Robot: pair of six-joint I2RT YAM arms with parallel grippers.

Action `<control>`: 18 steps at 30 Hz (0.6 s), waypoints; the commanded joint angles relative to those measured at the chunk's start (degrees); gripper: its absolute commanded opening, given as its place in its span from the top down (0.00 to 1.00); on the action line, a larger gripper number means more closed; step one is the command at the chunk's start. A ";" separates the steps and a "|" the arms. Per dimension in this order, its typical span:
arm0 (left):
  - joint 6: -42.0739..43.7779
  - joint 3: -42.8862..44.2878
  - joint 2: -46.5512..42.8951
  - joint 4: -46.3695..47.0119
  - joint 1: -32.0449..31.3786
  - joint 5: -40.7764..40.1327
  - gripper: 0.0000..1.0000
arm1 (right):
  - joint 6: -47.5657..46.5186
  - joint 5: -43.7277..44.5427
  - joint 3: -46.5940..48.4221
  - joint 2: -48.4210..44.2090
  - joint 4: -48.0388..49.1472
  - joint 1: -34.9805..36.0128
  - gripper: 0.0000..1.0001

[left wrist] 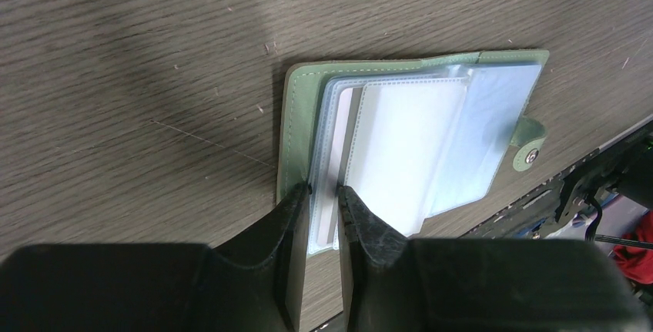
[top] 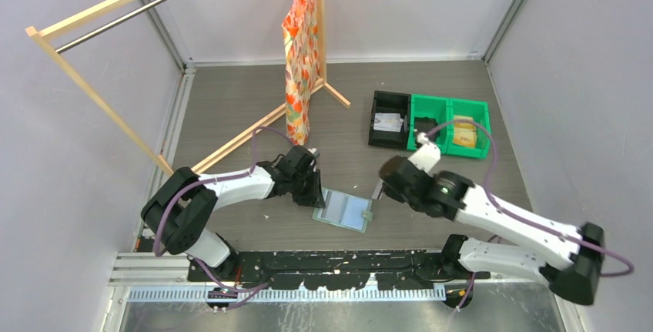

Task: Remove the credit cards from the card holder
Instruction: Place the credit card in the storage box.

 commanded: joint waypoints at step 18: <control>3.15 -2.02 -0.66 -4.06 -0.53 -7.50 0.78 | 11.83 13.43 36.37 31.12 -38.12 -9.49 0.99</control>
